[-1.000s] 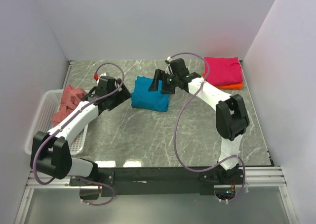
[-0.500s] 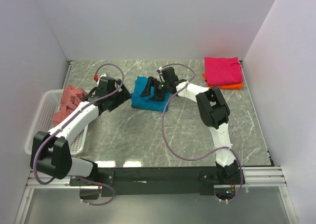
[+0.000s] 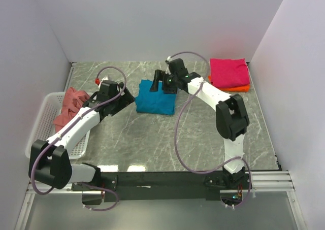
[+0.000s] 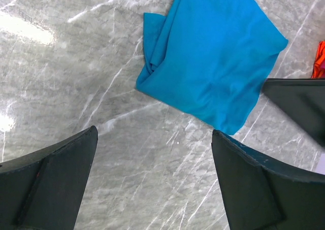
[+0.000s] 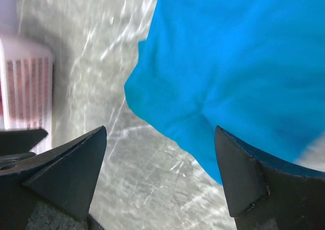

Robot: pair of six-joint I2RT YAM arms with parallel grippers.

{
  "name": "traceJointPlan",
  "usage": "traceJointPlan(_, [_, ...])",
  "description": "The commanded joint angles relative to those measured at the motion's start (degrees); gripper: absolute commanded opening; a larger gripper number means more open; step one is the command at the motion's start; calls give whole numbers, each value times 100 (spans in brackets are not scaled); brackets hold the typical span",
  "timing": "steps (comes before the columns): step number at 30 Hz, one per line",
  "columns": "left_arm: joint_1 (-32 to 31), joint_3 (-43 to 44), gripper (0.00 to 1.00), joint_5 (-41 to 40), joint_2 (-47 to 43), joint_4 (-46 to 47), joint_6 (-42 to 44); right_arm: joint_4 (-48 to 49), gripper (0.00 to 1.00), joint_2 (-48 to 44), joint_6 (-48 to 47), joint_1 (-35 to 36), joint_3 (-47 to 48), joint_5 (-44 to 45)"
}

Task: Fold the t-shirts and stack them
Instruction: Fold the tshirt, then neatly place the folded tshirt to the corner

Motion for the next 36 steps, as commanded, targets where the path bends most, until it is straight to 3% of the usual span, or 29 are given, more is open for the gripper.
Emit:
traceJointPlan(1, [-24,-60,99,-181,-297,139,-83,-577,93,-484,-52,-136,5,1189])
traceJointPlan(7, [-24,-34,100,-129,-289,165,-57,-1052,92,-379,353,-295,-127,2305])
traceJointPlan(23, [-24,28,99,-120,-34,174,5,-1159,62,1044,432,-445,681,1762])
traceJointPlan(29, [-33,28,99,-173,-42,148,5,-1229,42,1440,354,-418,962,1507])
traceJointPlan(32, [-24,45,100,-173,-34,139,5,-1281,22,1511,239,-401,1120,1551])
traceJointPlan(33, [-24,54,99,-181,-16,104,5,-1430,7,1546,178,-418,1217,1551])
traceJointPlan(34, [-24,80,99,-199,1,86,14,-1527,0,1581,99,-409,1331,1594])
traceJointPlan(36, [-24,81,99,-269,-7,51,5,-1868,0,1617,-217,-409,1709,1953])
